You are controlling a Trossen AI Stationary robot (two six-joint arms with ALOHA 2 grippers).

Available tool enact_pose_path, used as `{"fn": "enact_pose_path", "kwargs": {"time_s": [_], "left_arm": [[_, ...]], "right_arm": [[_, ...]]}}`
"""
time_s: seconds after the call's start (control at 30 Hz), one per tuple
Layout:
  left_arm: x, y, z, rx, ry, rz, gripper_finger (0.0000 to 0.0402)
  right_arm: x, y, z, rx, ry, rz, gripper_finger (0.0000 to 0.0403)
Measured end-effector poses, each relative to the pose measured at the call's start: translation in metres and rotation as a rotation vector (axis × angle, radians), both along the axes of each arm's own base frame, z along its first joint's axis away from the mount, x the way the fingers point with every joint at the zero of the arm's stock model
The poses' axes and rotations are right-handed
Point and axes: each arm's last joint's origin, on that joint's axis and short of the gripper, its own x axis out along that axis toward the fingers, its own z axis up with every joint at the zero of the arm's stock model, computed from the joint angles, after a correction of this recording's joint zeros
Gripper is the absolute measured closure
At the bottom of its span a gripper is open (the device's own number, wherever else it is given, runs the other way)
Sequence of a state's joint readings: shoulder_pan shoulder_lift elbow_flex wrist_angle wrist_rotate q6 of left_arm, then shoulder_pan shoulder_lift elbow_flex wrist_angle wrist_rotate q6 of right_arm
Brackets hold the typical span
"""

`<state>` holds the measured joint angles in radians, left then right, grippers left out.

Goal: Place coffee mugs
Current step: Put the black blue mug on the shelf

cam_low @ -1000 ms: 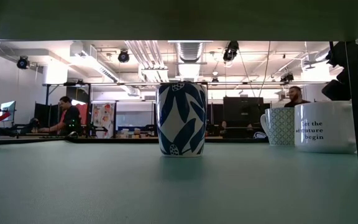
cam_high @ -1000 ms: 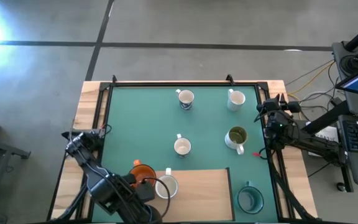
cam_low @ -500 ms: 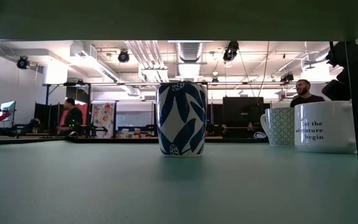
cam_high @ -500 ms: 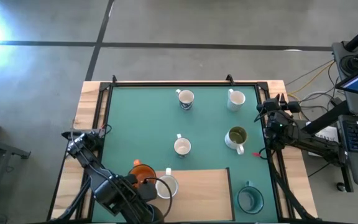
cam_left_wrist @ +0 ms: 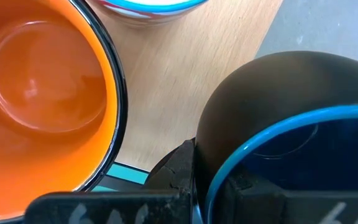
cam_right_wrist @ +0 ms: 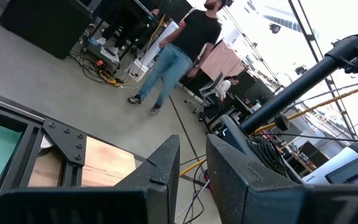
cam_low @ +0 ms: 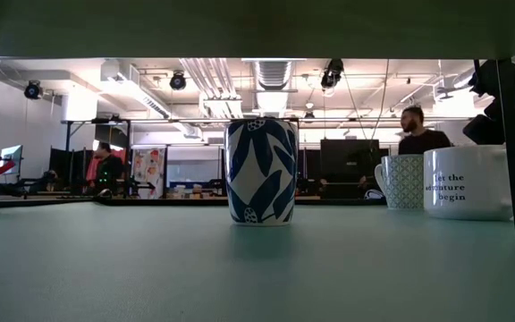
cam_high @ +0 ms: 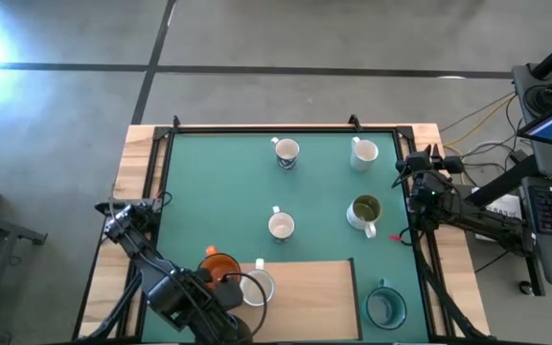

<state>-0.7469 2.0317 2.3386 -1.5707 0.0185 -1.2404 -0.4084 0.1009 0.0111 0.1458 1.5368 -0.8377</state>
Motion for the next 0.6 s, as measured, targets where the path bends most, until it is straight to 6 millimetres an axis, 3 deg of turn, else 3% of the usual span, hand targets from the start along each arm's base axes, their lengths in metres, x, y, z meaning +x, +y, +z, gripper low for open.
{"fn": "enact_pose_path", "kwargs": {"time_s": [0.3, 0.6], "left_arm": [[-0.005, 0.006, 0.004, -0.017, 0.011, 0.002, 0.0395], [-0.008, 0.011, -0.006, 0.017, 0.054, -0.005, 0.0395]], "right_arm": [[0.000, 0.000, 0.000, 0.000, 0.000, 0.000, 0.0335], [0.000, 0.000, 0.000, 0.000, 0.001, 0.000, 0.0335]]}}
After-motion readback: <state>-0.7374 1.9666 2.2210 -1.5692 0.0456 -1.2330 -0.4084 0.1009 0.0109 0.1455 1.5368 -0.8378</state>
